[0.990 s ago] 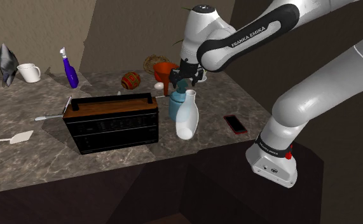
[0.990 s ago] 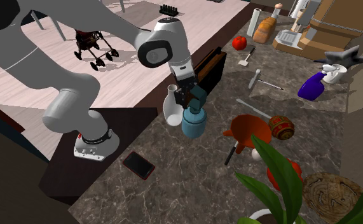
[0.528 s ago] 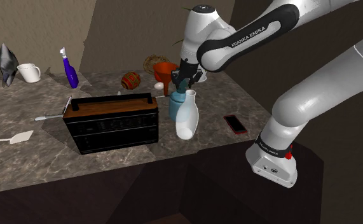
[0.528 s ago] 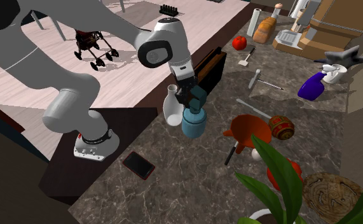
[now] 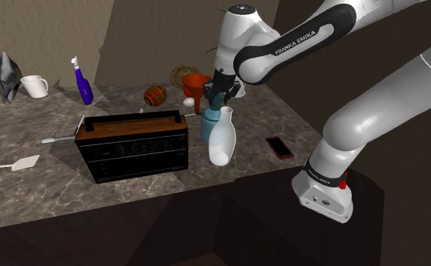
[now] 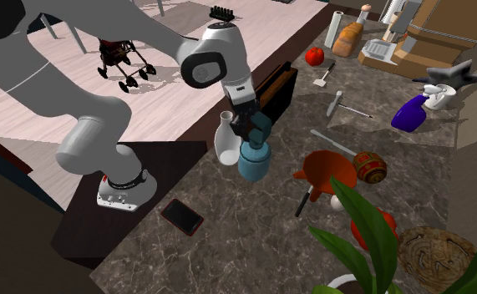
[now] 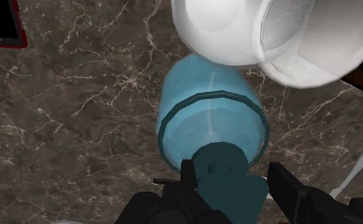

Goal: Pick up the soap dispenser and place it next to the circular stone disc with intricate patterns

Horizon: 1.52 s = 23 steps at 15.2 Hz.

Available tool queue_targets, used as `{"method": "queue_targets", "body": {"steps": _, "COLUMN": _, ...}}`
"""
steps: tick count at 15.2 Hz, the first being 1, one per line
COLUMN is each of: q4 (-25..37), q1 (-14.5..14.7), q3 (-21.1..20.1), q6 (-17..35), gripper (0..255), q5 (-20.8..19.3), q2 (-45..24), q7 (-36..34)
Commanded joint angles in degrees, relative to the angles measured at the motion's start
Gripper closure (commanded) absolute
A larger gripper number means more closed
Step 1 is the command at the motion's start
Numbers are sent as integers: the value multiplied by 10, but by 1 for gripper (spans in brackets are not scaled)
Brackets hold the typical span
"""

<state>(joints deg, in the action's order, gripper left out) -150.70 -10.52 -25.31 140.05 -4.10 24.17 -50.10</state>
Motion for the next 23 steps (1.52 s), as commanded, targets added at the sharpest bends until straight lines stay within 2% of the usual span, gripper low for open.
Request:
{"method": "queue_targets", "body": {"steps": 1, "q4": 6, "q1": 3, "q3": 3, "q6": -13, "gripper": 255, "q5": 4, "q2": 7, "q7": 5}}
{"method": "queue_targets", "body": {"steps": 23, "q4": 129, "q1": 18, "q3": 41, "q6": -196, "gripper": 255, "q5": 27, "q2": 71, "q7": 53}}
